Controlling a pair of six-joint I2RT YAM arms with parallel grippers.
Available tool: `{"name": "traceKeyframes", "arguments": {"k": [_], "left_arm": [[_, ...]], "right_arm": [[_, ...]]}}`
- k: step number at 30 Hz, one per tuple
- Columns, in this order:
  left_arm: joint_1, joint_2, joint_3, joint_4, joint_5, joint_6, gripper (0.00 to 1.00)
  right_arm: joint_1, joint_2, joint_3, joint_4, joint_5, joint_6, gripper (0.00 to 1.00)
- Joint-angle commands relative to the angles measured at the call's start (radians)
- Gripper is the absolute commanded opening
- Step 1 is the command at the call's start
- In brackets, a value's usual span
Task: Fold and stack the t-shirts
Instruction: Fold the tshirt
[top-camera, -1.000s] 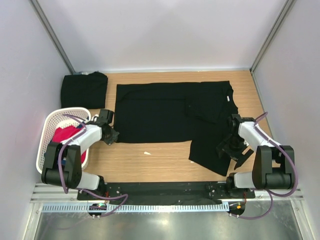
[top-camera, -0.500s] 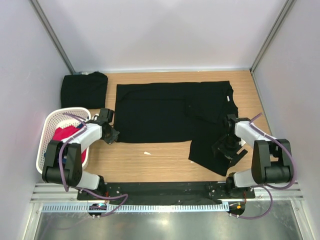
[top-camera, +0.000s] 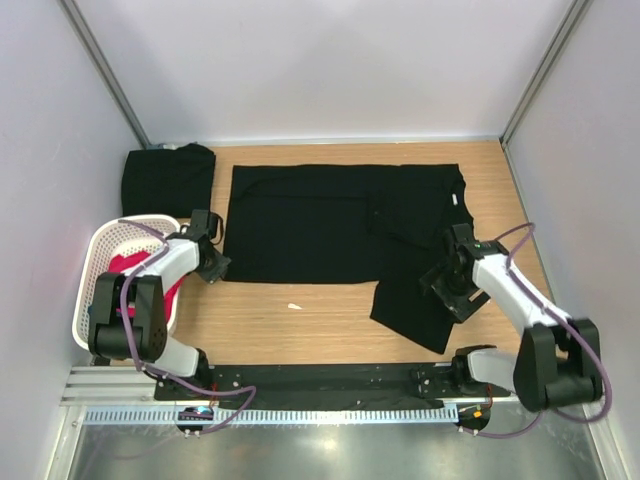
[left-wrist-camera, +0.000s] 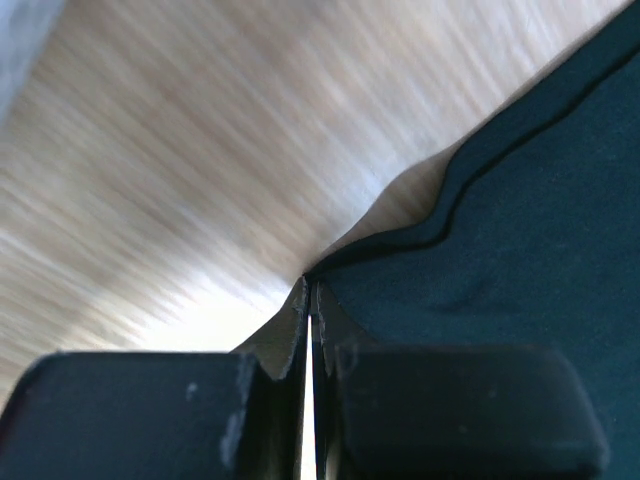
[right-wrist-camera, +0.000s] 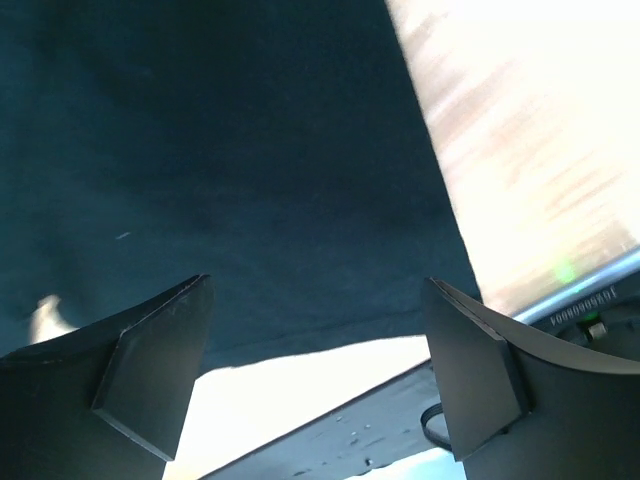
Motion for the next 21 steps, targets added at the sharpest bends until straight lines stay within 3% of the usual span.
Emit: {"name": "traceKeyframes", "arguments": {"k": [1, 6, 14, 21], "left_arm": [[0.022, 0.03, 0.052, 0.005, -0.056, 0.069, 0.0], [0.031, 0.069, 0.108, 0.008, -0.063, 0.102, 0.0], [0.071, 0.165, 0.186, 0.015, -0.035, 0.128, 0.0], [0.085, 0.22, 0.281, 0.015, -0.043, 0.148, 0.0]], "right_arm": [[0.004, -0.136, -0.034, -0.097, 0.047, 0.088, 0.89], [0.015, -0.245, -0.121, -0.122, -0.003, 0.098, 0.82], [0.2, -0.14, -0.068, -0.123, 0.026, 0.108, 0.81], [0.301, -0.123, -0.081, -0.114, 0.018, 0.238, 0.8]]}}
